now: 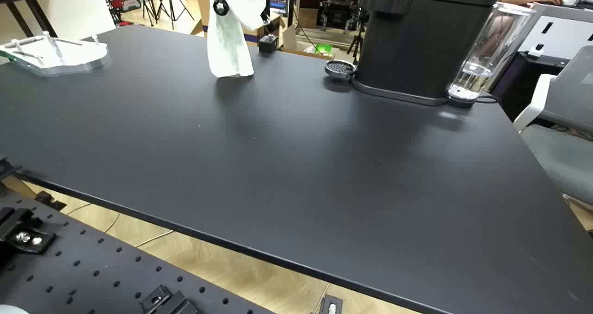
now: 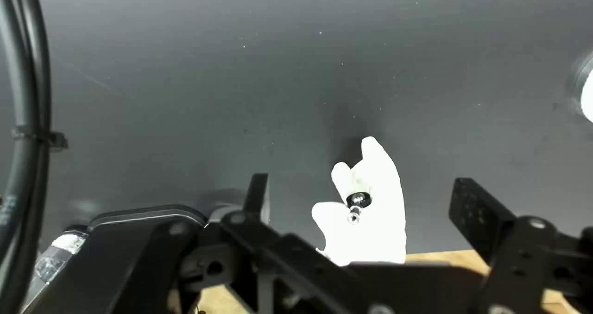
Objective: Take the cloth and put it on the table
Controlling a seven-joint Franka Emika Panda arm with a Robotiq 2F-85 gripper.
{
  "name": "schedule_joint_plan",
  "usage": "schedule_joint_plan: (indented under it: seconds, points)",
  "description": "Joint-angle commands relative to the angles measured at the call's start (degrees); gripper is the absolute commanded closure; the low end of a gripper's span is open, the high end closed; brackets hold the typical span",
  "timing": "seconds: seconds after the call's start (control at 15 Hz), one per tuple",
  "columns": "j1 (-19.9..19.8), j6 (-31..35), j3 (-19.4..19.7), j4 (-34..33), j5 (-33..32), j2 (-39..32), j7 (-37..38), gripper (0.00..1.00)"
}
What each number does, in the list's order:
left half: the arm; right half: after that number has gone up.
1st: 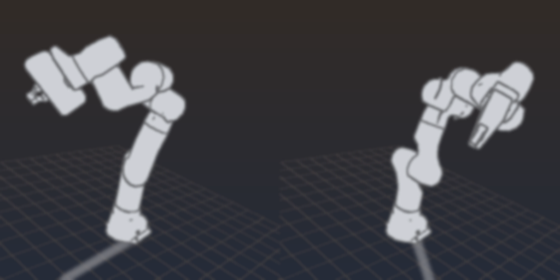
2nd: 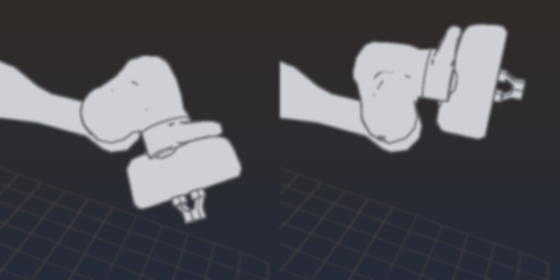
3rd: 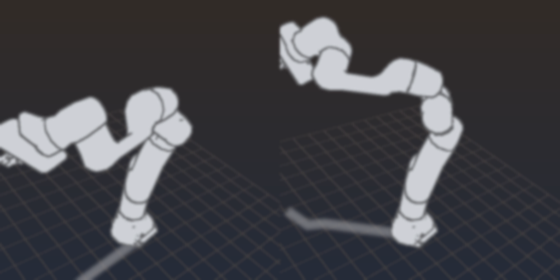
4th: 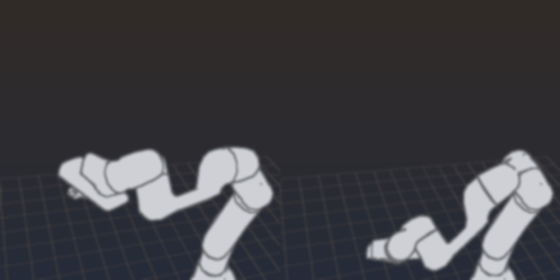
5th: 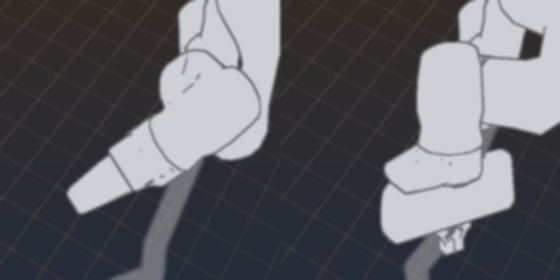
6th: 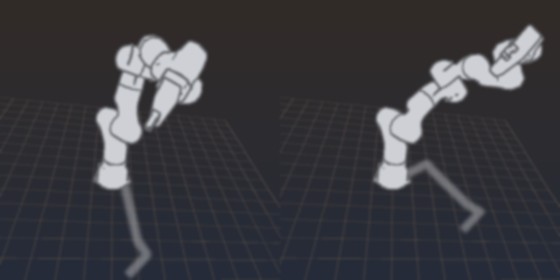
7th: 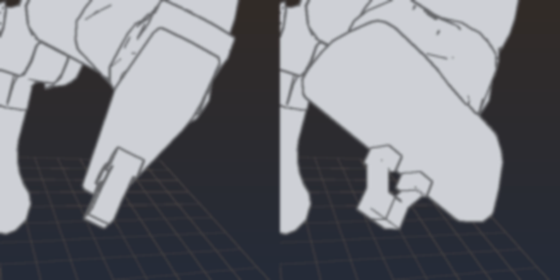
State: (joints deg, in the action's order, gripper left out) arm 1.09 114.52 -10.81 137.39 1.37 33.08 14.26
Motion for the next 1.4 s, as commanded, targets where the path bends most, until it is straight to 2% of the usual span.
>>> schedule_joint_plan:
  seconds: [0.0, 0.87, 1.07, 1.33]
  points:
    - [0.8, 0.0, 0.6, -0.1, -0.4, -0.1, 0.3, 0.0]
    - [0.8, 0.3, 0.6, -0.1, -0.4, -0.1, 0.3, 0.0]
    - [-0.2, 2.9, 1.8, -0.8, -1.2, -2.8, -0.6, 0.0]
    - [0.4, 7.5, 4.7, -3.8, -0.5, -9.9, -7.1, 0.0]
